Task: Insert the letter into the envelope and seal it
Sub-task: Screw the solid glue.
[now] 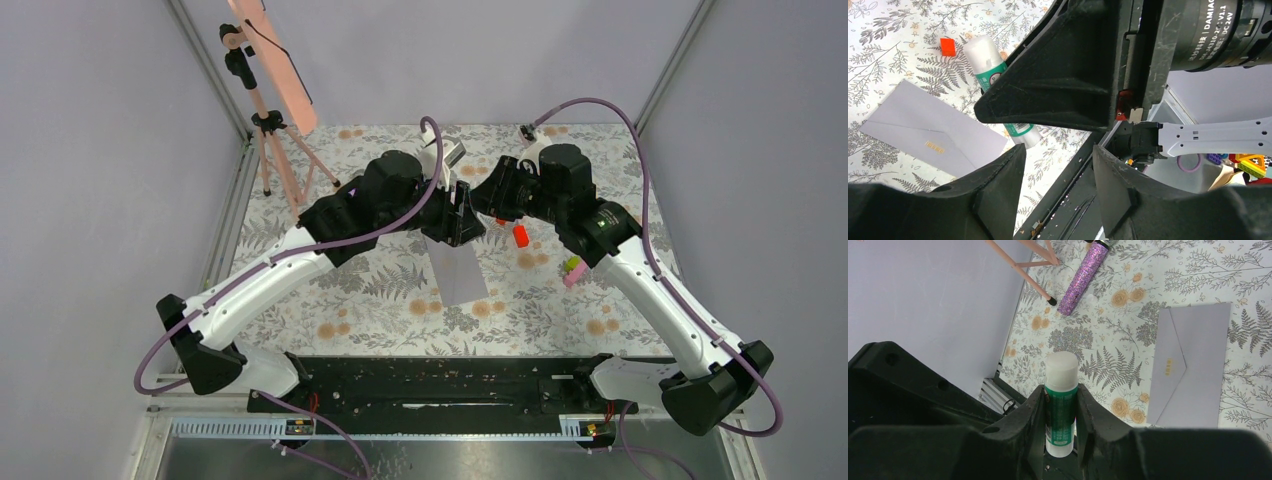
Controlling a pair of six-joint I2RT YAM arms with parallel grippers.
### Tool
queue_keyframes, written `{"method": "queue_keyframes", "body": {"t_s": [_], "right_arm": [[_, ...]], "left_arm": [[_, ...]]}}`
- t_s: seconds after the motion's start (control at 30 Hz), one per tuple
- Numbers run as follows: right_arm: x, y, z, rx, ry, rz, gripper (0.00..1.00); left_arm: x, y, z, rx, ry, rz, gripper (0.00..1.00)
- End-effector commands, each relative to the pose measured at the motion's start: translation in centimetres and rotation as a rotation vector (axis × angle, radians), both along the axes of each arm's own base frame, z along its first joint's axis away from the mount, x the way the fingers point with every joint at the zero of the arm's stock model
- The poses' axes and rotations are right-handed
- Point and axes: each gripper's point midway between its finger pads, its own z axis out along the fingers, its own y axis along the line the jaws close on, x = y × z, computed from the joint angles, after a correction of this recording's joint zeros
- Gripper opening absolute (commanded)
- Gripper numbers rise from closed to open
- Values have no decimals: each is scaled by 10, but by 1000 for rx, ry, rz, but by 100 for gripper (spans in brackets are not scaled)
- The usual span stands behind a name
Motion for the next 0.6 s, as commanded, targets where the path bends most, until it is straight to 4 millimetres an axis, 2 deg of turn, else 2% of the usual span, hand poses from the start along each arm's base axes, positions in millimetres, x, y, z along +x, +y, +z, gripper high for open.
{"method": "queue_keyframes", "body": {"t_s": [0.0, 0.3, 0.57], "right_arm": [[-3, 4, 23, 49, -62, 13, 0], [-6, 9, 24, 55, -60, 50, 0], [-9, 12, 24, 70, -57, 71, 0]], "left_arm": [[7, 1, 25, -29, -60, 23, 52], [15, -4, 12, 4, -27, 47, 45], [20, -6, 4, 38, -17, 61, 44]]}}
